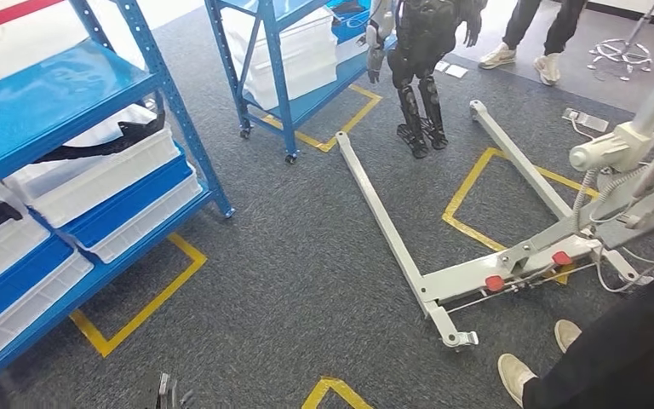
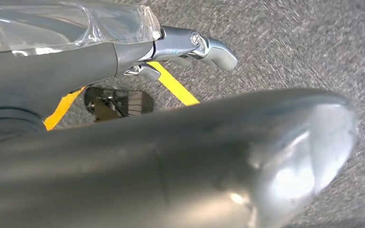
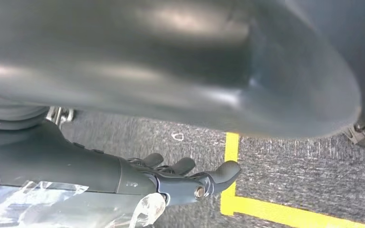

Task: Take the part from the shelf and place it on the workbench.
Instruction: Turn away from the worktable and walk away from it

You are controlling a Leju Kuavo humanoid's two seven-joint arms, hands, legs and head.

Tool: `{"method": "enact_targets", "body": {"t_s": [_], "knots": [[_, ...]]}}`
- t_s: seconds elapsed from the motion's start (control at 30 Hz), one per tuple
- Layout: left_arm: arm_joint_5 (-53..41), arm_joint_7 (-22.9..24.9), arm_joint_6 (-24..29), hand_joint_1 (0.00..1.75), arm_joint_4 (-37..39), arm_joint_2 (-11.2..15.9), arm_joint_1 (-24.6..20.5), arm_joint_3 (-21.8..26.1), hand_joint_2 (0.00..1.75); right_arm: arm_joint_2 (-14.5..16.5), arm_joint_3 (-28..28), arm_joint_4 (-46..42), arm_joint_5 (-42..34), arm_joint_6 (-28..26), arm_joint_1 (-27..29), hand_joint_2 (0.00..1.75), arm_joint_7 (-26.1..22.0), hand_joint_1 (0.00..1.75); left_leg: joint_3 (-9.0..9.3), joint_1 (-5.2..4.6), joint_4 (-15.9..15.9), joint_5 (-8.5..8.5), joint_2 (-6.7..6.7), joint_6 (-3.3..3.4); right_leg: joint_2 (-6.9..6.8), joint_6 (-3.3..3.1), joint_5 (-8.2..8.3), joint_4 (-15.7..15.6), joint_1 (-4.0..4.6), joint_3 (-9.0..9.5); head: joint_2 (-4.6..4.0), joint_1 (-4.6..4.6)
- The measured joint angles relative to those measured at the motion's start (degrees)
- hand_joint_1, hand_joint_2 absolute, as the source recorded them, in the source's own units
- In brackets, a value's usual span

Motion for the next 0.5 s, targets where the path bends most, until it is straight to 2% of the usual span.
{"method": "enact_targets", "body": {"t_s": [0.03, 0.07, 0.13, 0.17, 0.2, 0.23, 0.3, 0.33, 0.37, 0.43, 0.47, 0.5], "knots": [[0.0, 0.1, 0.0, 0.0, 0.0, 0.0, 0.0, -0.1, 0.0, 0.0, 0.0, 0.0, 0.0, 0.1, 0.0, 0.0, 0.0, 0.0, -0.1, -0.01, 0.0, 0.61, 0.11, 0.07, -0.76, -0.04, -0.13, 0.0, 0.07, 0.1, 0.0, -0.01], [0.0, 0.2, 0.0, 0.0, 0.0, 0.0, 0.1, -0.2, 0.0, 0.0, 0.0, 0.1, 0.1, 0.1, -0.1, 0.0, 0.0, 0.0, 1.14, -0.08, -2.5, 2.28, 0.44, 0.29, -1.53, -0.03, -0.28, 0.0, 0.15, 0.3, 0.0, -0.02], [0.0, 0.3, 0.0, 0.0, 0.0, 0.1, -0.1, -0.3, 0.0, 0.1, 0.0, 0.1, 0.2, 0.1, -0.4, 0.0, 0.0, 0.0, 5.83, -0.64, -11.6, 6.09, 2.7, 1.1, -2.96, 0.14, -0.68, 0.0, 0.33, 0.88, 0.0, -0.02], [0.0, 0.4, 0.1, 0.0, 0.0, 0.2, -0.3, -0.3, 0.0, 0.1, 0.0, 0.1, 0.3, 0.1, -0.6, 0.0, 0.0, 0.0, 7.65, -0.99, -15.2, 7.26, 3.81, 1.49, -3.56, 0.33, -0.9, 0.0, 0.44, 1.13, 0.0, -0.01], [0.0, 0.5, 0.1, 0.0, 0.0, 0.2, -0.4, -0.3, 0.0, 0.2, 0.0, 0.1, 0.4, 0.1, -0.8, 0.0, -0.1, 0.0, 8.55, -1.33, -17.1, 7.66, 4.5, 1.78, -4.1, 0.56, -1.1, 0.0, 0.5, 1.32, 0.0, 0.01], [0.0, 0.5, 0.1, 0.0, 0.0, 0.2, -0.5, -0.3, 0.0, 0.2, 0.0, 0.1, 0.4, 0.1, -1.0, 0.0, -0.1, 0.0, 8.59, -1.57, -17.4, 7.48, 4.38, 1.92, -4.61, 0.82, -1.24, -0.1, 0.52, 1.46, 0.0, 0.02], [0.0, 0.5, 0.3, 0.0, -0.1, 0.3, -0.5, -0.4, 0.0, 0.2, 0.0, 0.1, 0.4, 0.2, -1.6, 0.0, -0.2, 0.0, 8.76, -1.43, -17.9, 7.71, 3.1, 2.27, -5.27, 1.4, -1.58, -0.2, 0.45, 1.9, 0.01, 0.01], [0.0, 0.5, 0.4, 0.0, -0.1, 0.3, -0.5, -0.4, 0.0, 0.2, 0.0, 0.1, 0.4, 0.2, -1.8, 0.0, -0.2, 0.0, 9.03, -1.18, -18.2, 7.87, 2.4, 2.47, -4.41, 1.71, -2.08, 0.3, 0.4, 1.92, 0.01, 0.06], [0.0, 0.5, 0.4, 0.0, -0.1, 0.4, -0.5, -0.4, 0.0, 0.2, 0.0, 0.1, 0.4, 0.2, -1.9, 0.0, -0.3, 0.0, 9.33, -0.89, -18.6, 8.06, 1.76, 2.69, -2.97, 1.97, -3.06, 1.8, 0.36, 1.4, 0.01, 0.13], [0.0, 0.5, 0.4, 0.0, -0.1, 0.3, -0.7, -0.4, 0.0, 0.2, 0.0, 0.1, 0.4, 0.2, -1.8, 0.0, -0.3, 0.0, 9.61, -0.57, -18.8, 8.21, 0.3, 2.98, 0.41, 2.33, -6.5, 8.8, 0.22, -1.99, 0.01, 0.38], [0.0, 0.5, 0.4, 0.0, -0.1, 0.3, -0.8, -0.4, 0.0, 0.2, 0.0, 0.2, 0.5, 0.2, -1.7, 0.0, -0.3, 0.0, 9.61, -0.54, -18.8, 8.21, -0.43, 3.07, 1.13, 2.4, -8.1, 12.9, 0.17, -4.23, 0.01, 0.45], [0.0, 0.5, 0.3, 0.0, -0.1, 0.3, -0.8, -0.4, 0.0, 0.2, 0.0, 0.2, 0.5, 0.2, -1.7, 0.0, -0.4, 0.0, 9.61, -0.53, -18.7, 8.19, -1.25, 3.1, 1.41, 2.49, -8.93, 16.0, 0.12, -6.13, 0.0, 0.51]]}}
